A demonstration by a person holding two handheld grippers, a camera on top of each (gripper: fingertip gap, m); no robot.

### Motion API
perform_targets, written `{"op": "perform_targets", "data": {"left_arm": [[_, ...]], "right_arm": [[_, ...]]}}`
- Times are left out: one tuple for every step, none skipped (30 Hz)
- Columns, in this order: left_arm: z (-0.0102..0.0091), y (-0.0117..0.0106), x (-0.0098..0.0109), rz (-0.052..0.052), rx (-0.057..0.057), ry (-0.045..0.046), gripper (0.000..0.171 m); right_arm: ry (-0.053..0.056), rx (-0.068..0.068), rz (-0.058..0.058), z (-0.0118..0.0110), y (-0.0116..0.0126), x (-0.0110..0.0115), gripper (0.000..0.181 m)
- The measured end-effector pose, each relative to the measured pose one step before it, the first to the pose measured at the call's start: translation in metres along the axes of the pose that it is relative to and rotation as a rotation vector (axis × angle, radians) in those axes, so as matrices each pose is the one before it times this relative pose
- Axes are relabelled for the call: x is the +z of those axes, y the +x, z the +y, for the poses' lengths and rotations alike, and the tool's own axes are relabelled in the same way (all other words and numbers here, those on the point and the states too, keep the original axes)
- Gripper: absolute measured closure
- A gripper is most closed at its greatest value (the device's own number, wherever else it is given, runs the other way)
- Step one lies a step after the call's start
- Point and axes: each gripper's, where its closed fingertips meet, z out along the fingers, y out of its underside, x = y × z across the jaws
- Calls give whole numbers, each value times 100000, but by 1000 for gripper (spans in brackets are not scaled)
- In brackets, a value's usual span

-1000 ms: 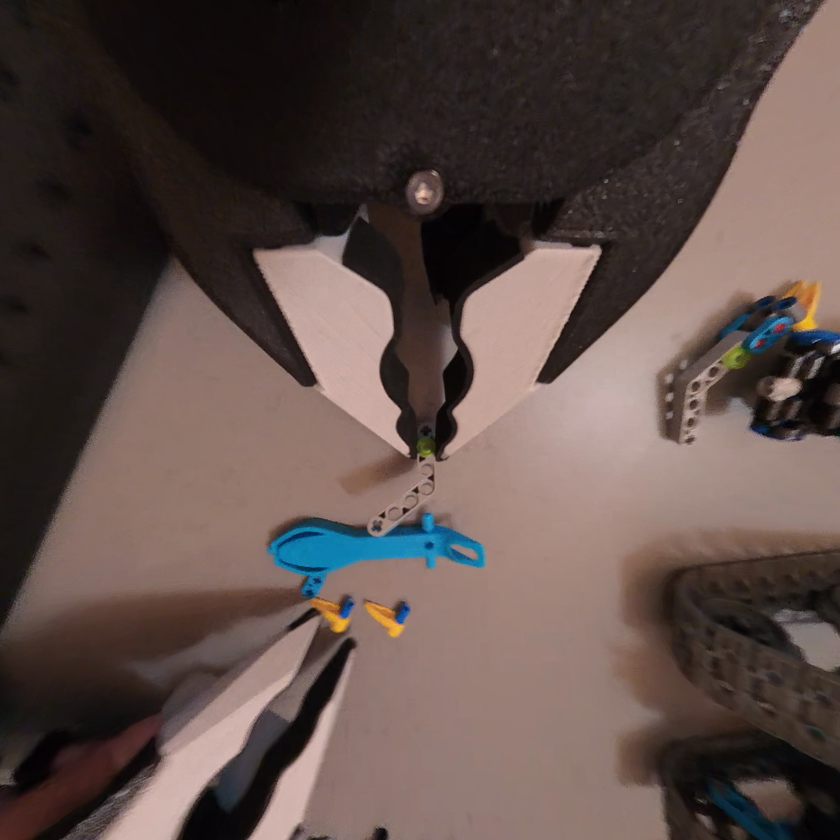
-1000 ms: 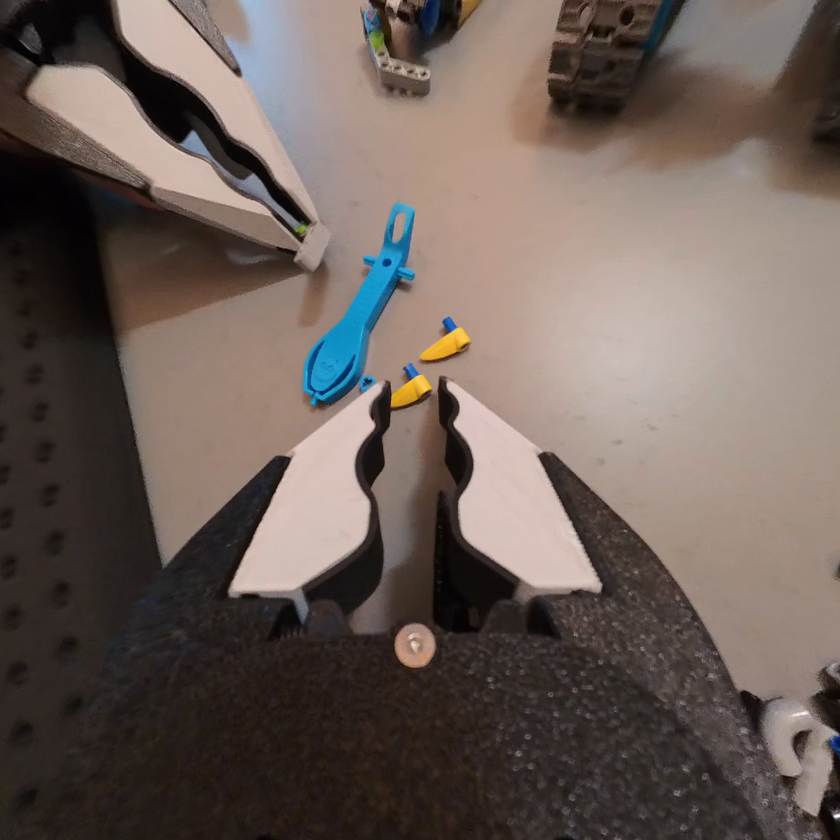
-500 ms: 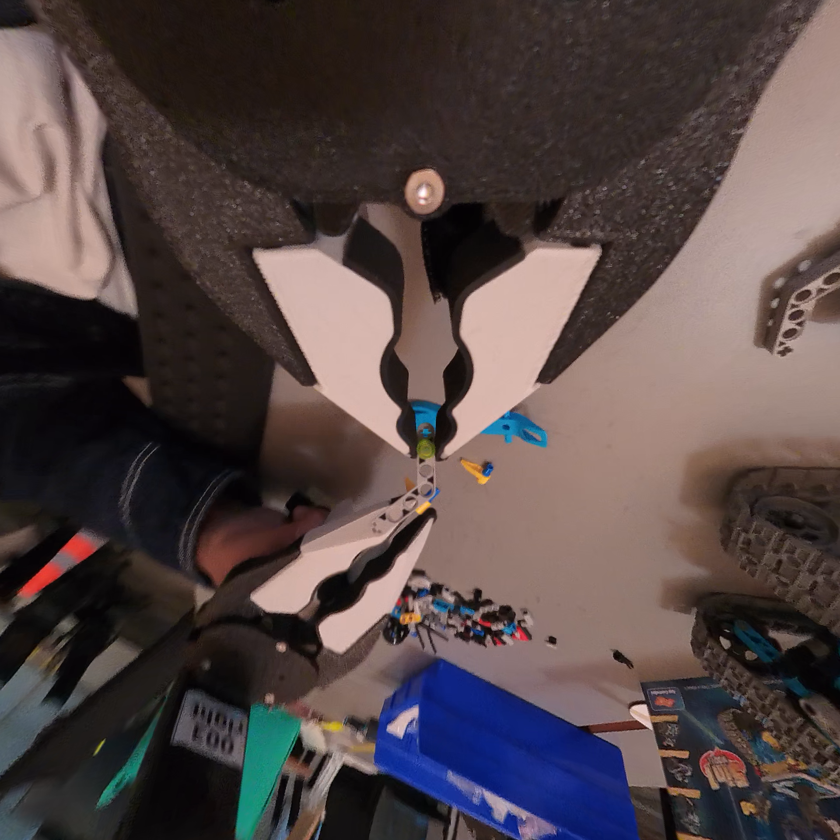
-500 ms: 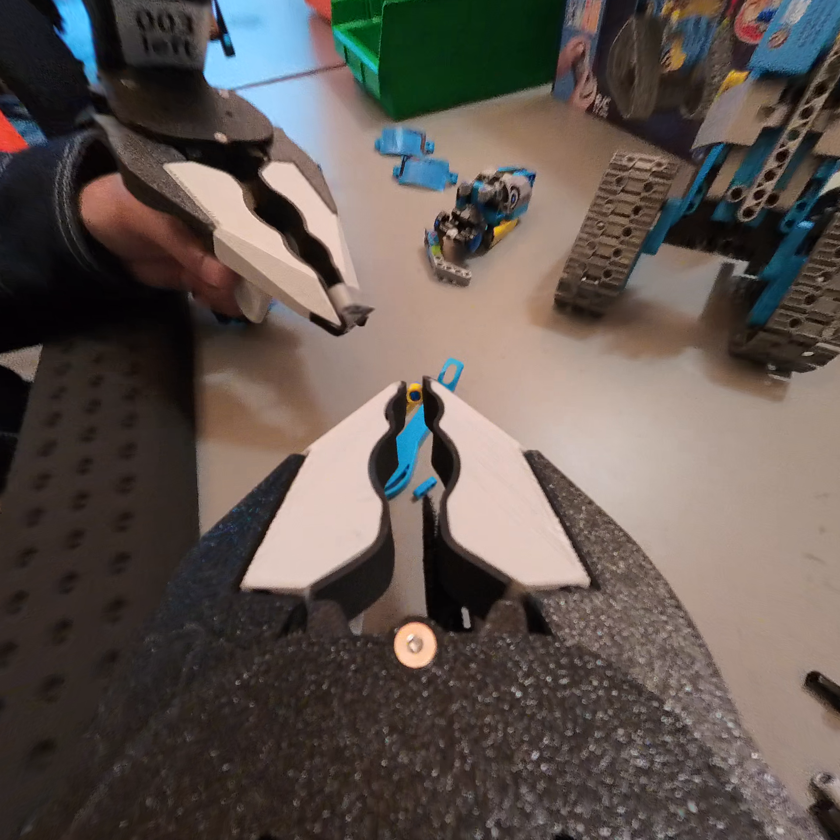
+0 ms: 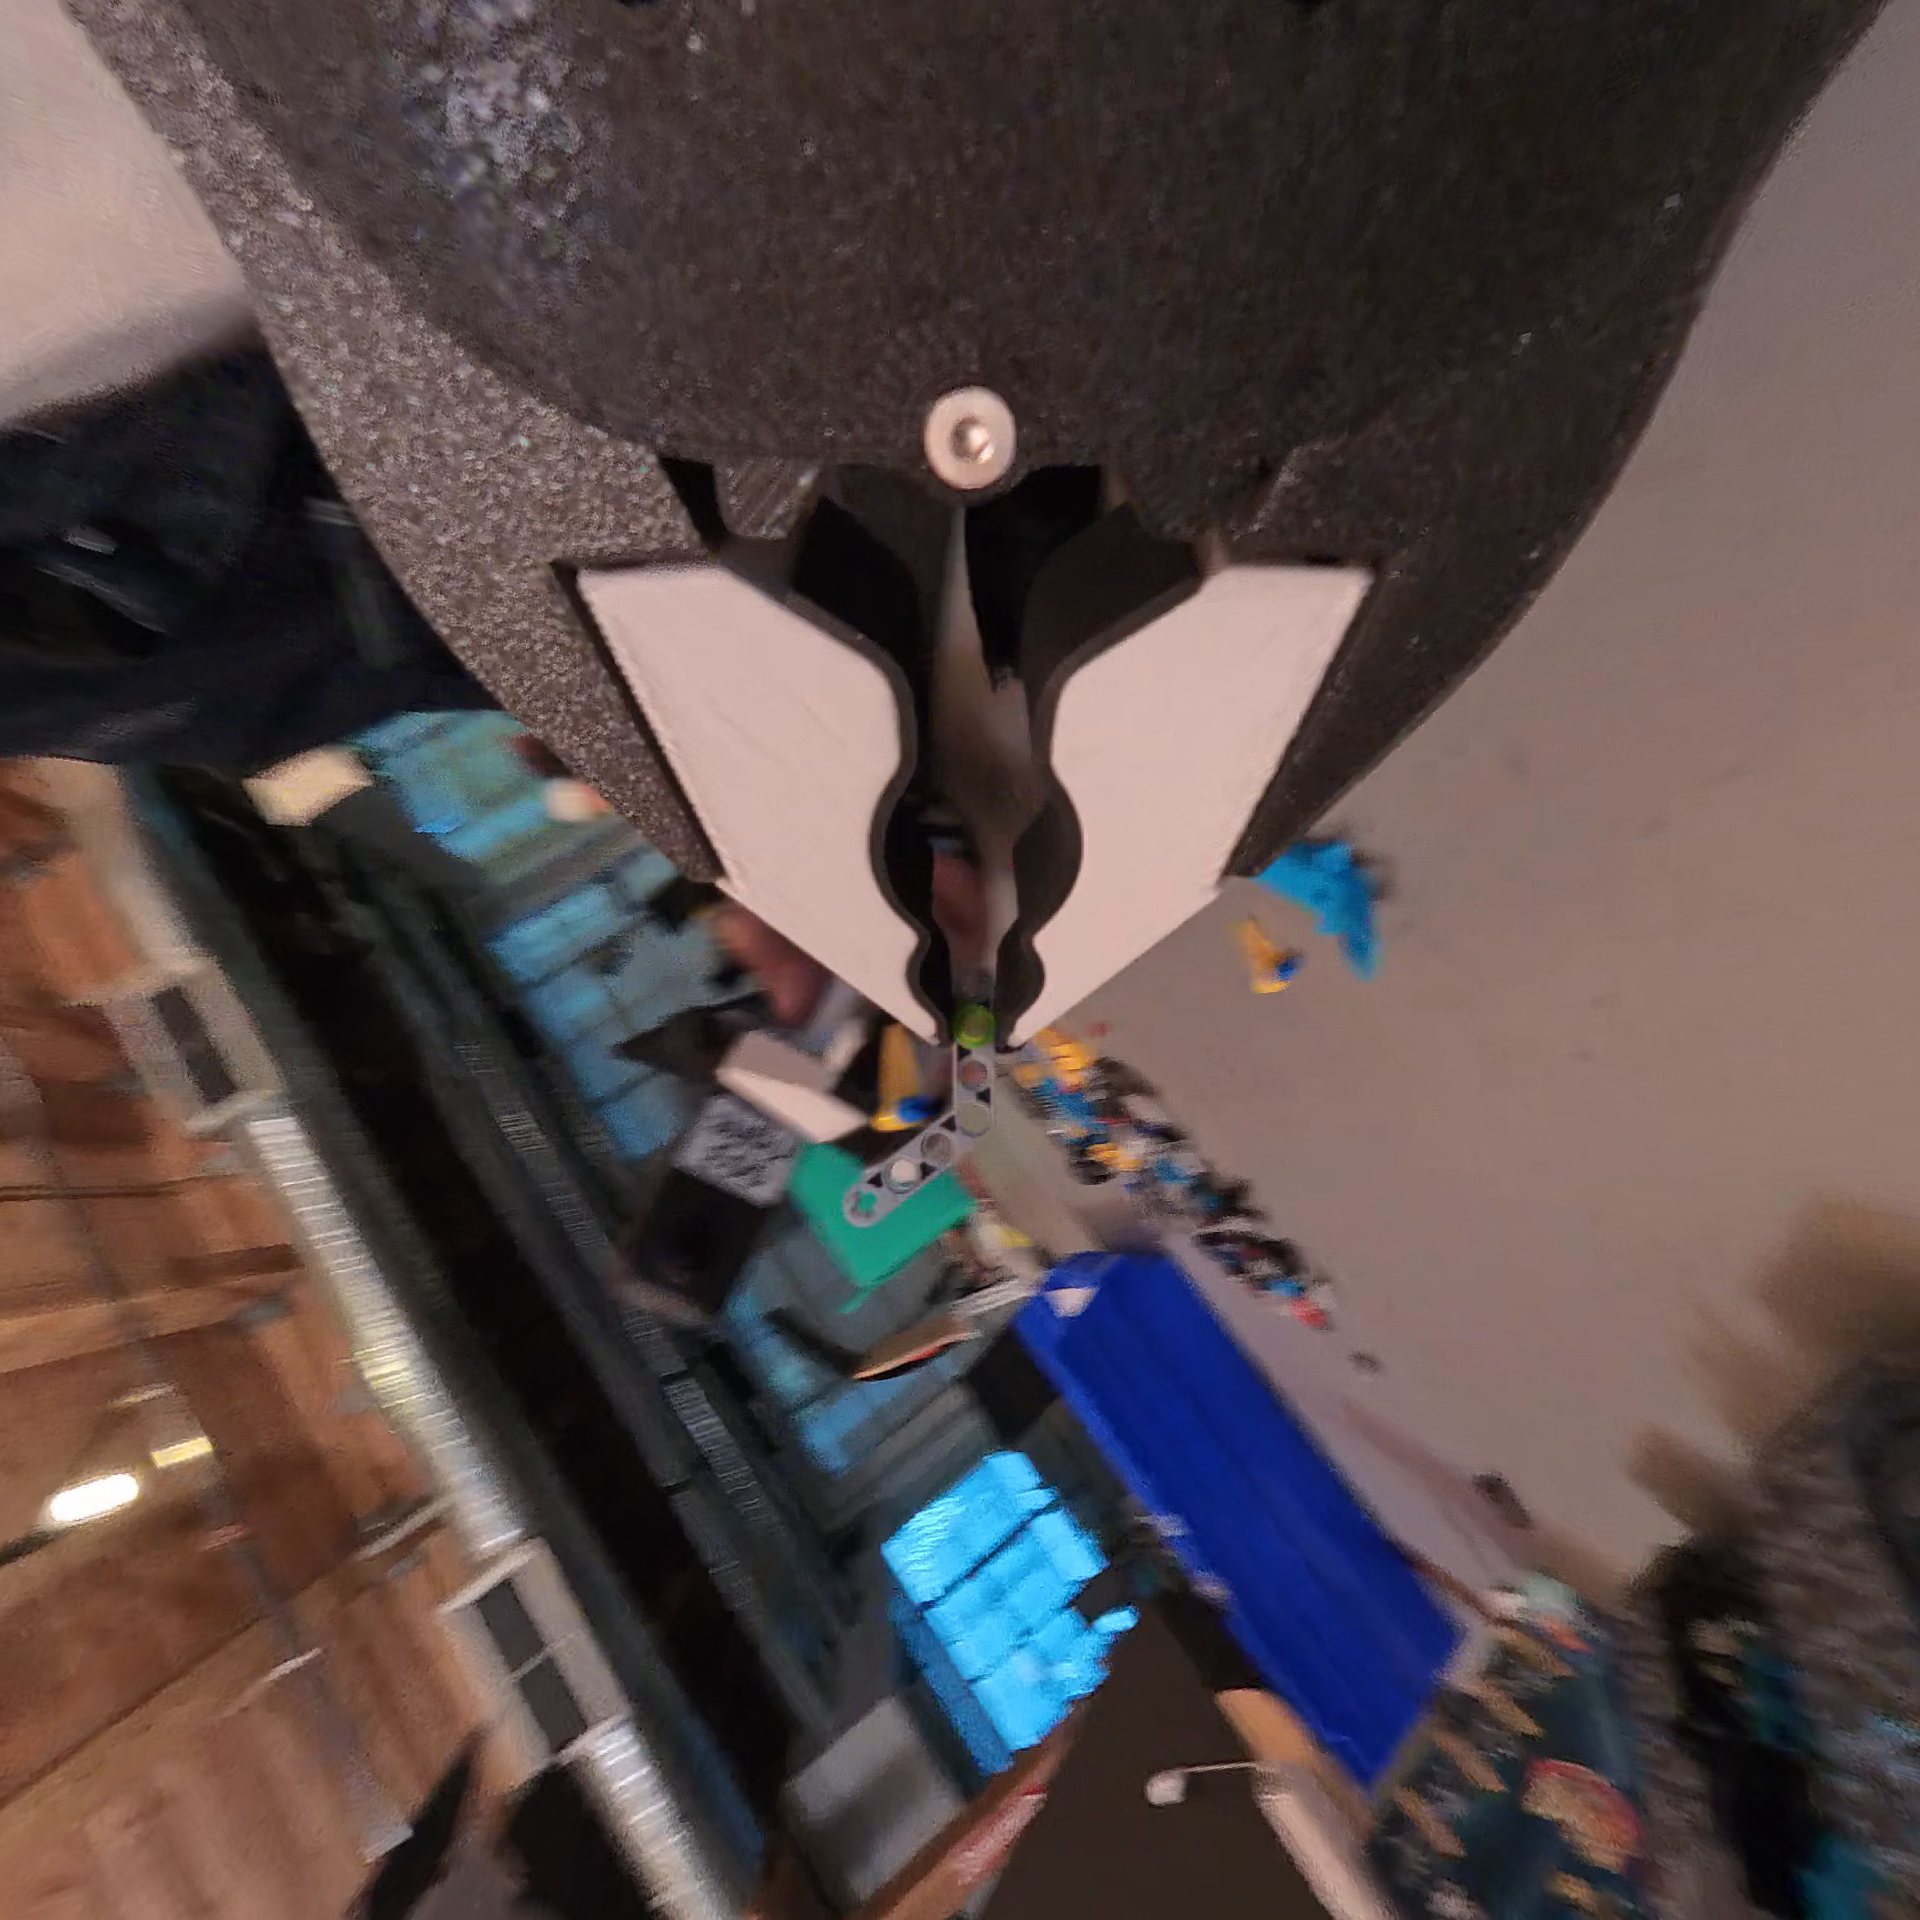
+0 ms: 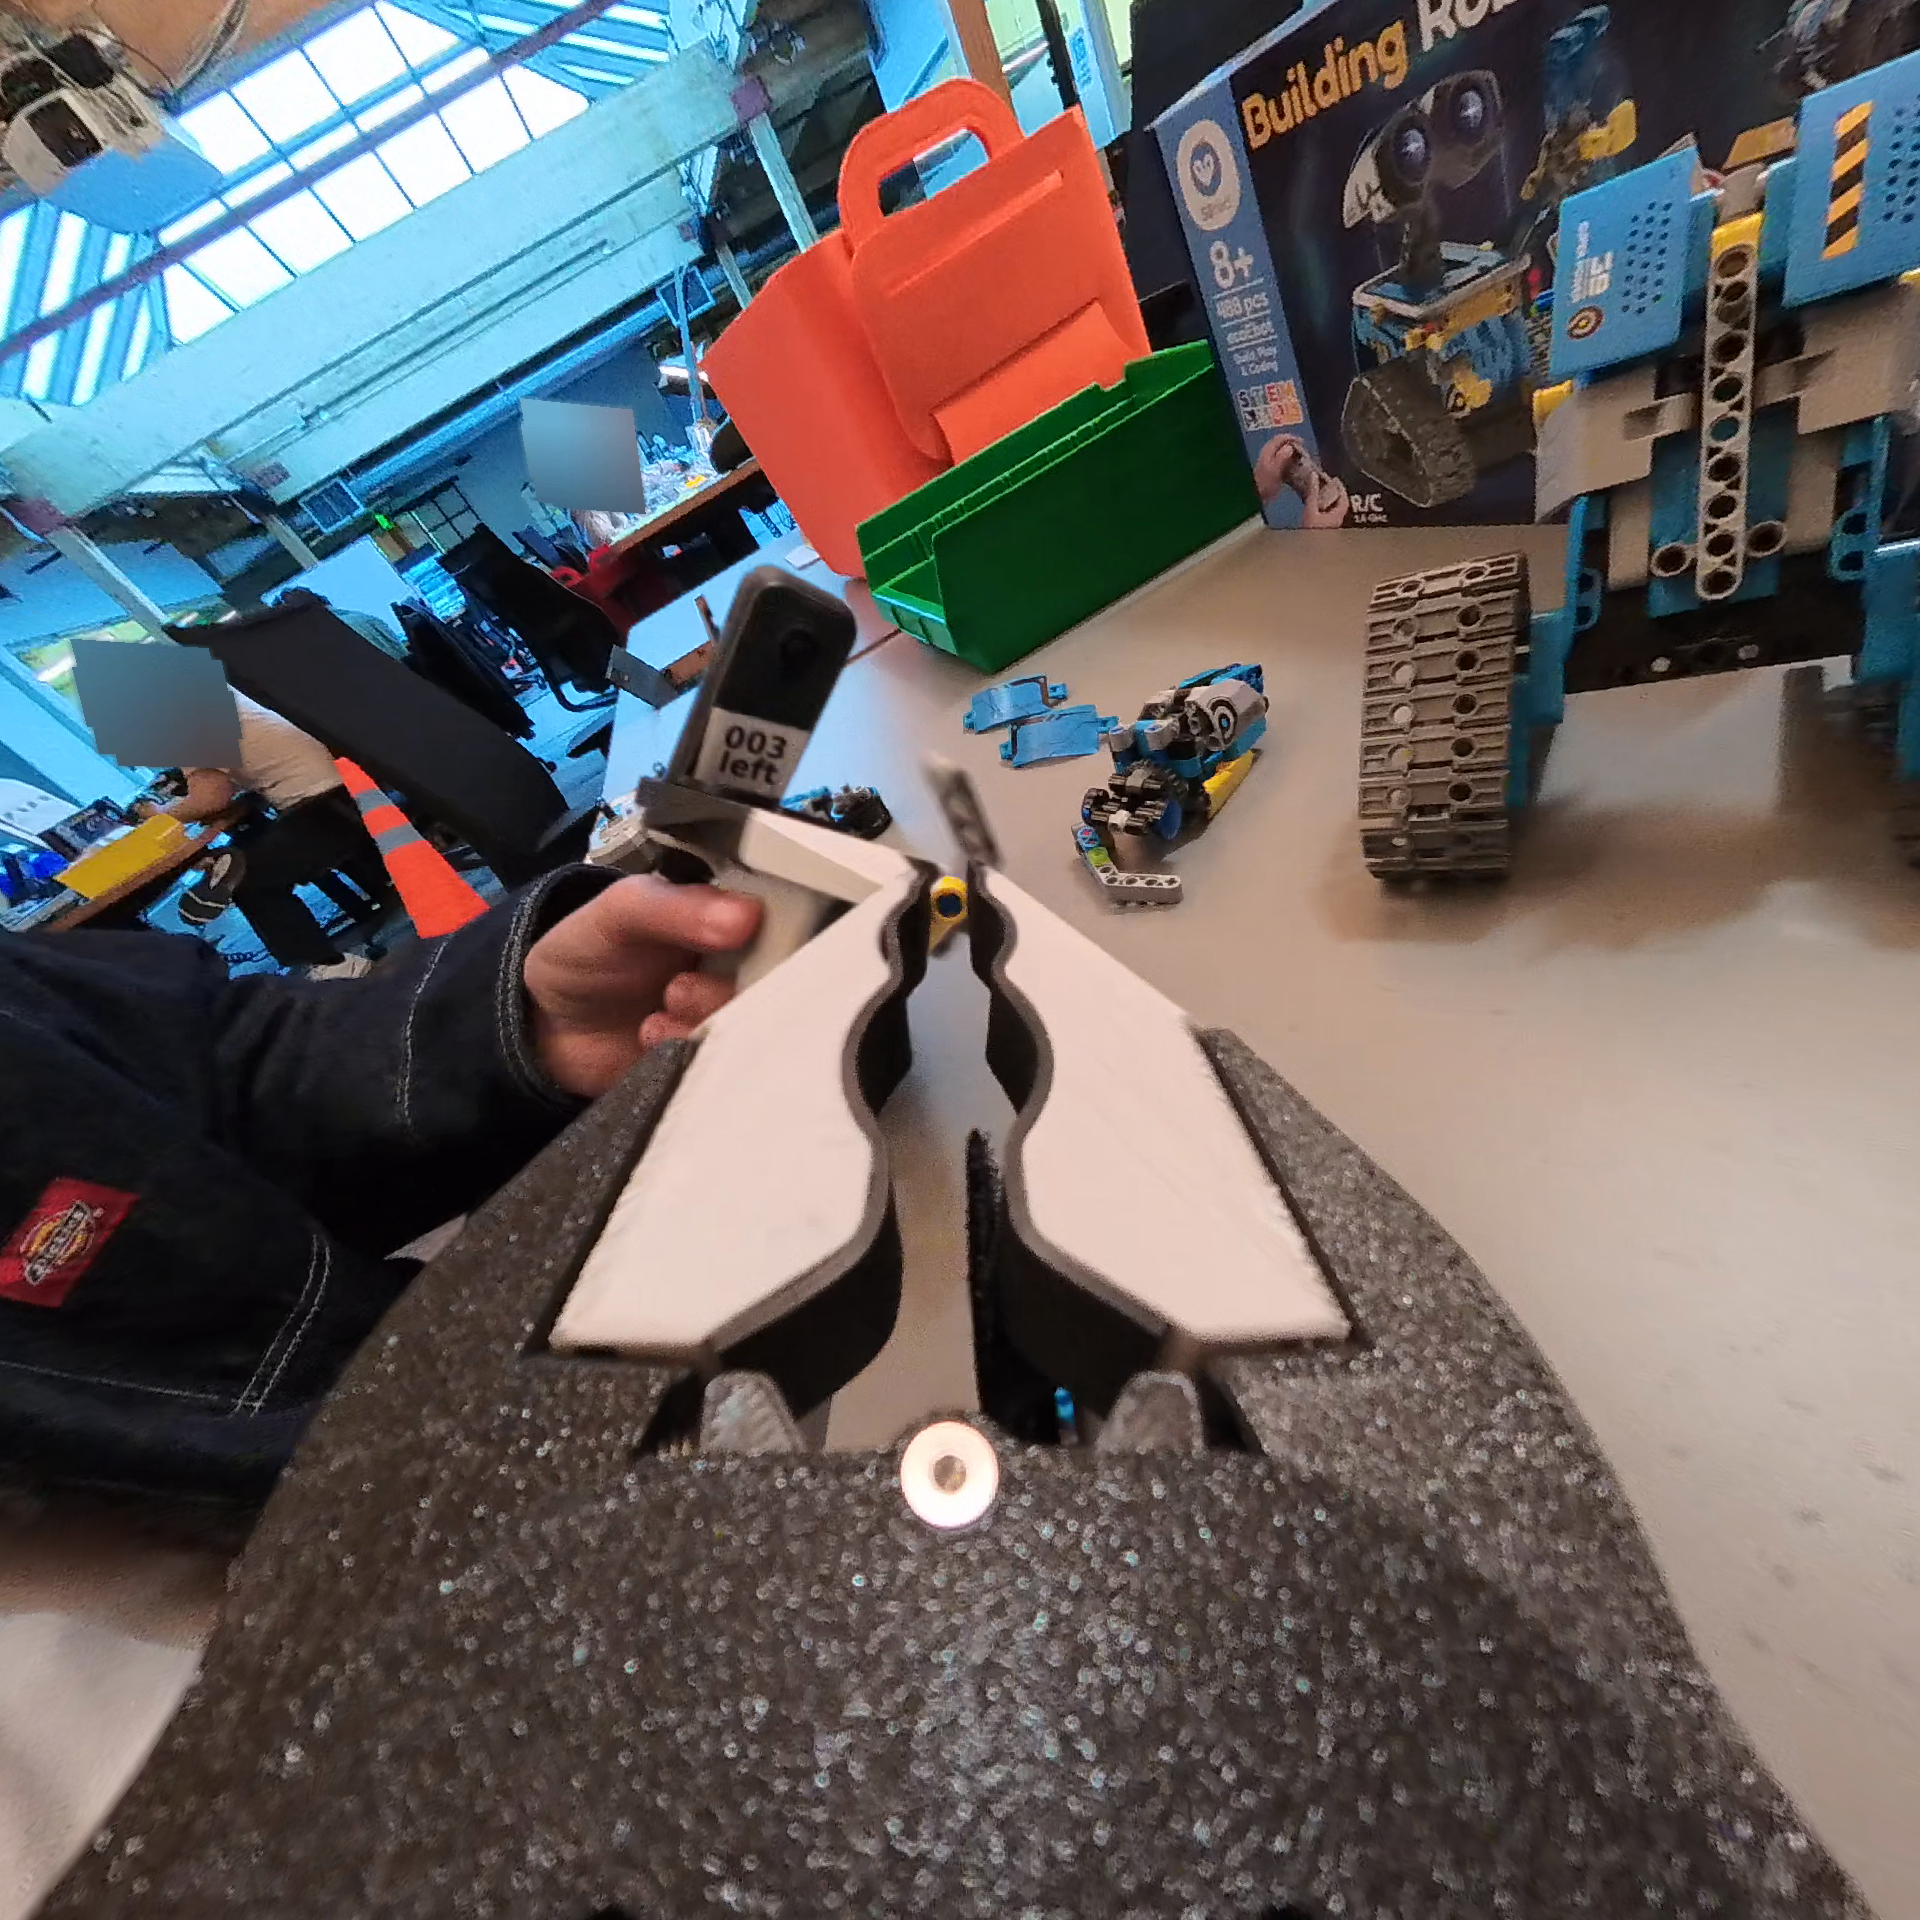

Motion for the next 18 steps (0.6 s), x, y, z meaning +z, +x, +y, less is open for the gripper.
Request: {"op": "perform_targets", "data": {"left_arm": [[476,-1965,-329,-13949,5930,-4227,165],[639,-1884,-249,-14526,8206,-5637,165],[540,-1280,-137,-11924,10145,-5172,165],[398,-803,-65,-10074,11709,-4144,165],[460,-597,10,-9354,12937,-4426,165],[679,-371,105,-8158,13188,-5328,165],[745,170,195,-4577,11487,-5162,165],[640,1012,201,1414,8164,-4074,165],[592,1494,156,5395,4858,-3853,165],[550,1206,130,4351,2561,-3276,165],[322,608,96,1502,1182,-1285,165],[-4,273,-29,693,218,608,165],[-241,268,-162,2096,-1232,1387,157],[-507,132,-314,2163,-2636,2563,143],[-1050,-59,-582,1068,-1930,5728,133],[-1619,-30,-836,122,630,9373,130],[-1830,98,-901,-896,4137,10506,130],[-1637,145,-764,-2337,7084,9088,131]], "right_arm": [[563,734,-1049,-62,-27,-159,176],[1866,1483,-1932,-266,-120,-222,176],[1821,1461,-3161,-283,-275,-224,176],[1807,1950,-5843,-320,-631,-215,176],[2120,3010,-5778,-407,-626,-233,177],[2548,1997,-4214,-452,-455,-261,177],[1152,1935,-5356,-224,-635,-200,177],[-710,2420,-5392,49,-637,-99,176],[24,1056,-2036,-23,-235,-112,177],[-170,-82,-823,30,-107,-87,176],[-1584,720,-1915,252,-224,-25,176],[-2089,1112,-370,358,25,19,176],[-1089,-10,619,245,146,34,177],[-834,627,-404,134,-5,55,176],[-714,334,-548,91,-50,89,176],[-1217,-344,619,189,85,132,177],[-2065,330,890,360,197,178,176],[-2235,1990,96,465,204,233,176]]}}
